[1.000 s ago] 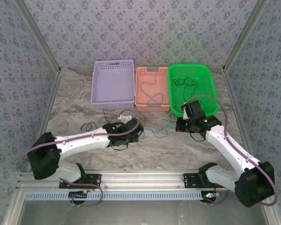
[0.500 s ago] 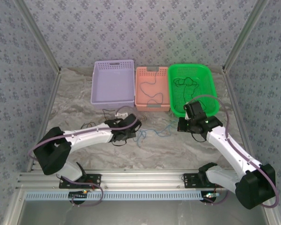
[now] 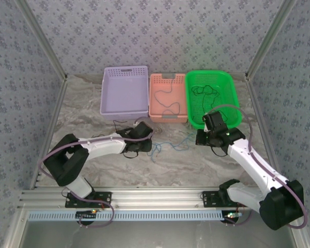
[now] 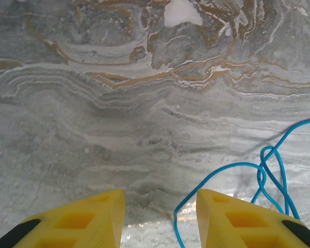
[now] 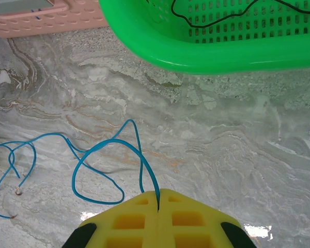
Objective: Untangle the cables
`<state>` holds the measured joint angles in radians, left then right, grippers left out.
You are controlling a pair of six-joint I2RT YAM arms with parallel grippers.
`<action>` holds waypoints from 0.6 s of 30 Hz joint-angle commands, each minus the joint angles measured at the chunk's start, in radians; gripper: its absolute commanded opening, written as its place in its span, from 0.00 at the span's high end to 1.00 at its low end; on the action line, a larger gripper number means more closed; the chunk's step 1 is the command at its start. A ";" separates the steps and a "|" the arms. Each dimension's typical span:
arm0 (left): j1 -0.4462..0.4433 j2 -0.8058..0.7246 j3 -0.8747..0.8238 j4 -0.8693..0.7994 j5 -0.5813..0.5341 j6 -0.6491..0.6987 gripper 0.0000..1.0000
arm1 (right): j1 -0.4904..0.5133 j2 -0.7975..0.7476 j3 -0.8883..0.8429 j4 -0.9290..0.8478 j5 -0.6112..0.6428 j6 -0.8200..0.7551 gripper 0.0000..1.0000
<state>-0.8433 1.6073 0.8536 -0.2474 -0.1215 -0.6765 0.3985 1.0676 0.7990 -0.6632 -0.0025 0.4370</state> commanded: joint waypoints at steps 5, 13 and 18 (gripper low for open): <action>0.009 0.077 0.021 0.065 0.070 0.079 0.61 | 0.003 0.003 0.021 -0.017 0.016 0.009 1.00; -0.002 0.058 -0.037 0.155 0.090 0.050 0.67 | 0.002 0.004 0.016 -0.012 0.015 0.008 1.00; -0.011 0.075 -0.041 0.199 0.123 0.044 0.68 | -0.002 0.011 0.013 -0.003 0.009 0.011 1.00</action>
<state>-0.8322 1.6455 0.8196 -0.1570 -0.0902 -0.6250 0.3981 1.0683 0.7990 -0.6621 -0.0029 0.4370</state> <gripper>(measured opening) 0.322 0.063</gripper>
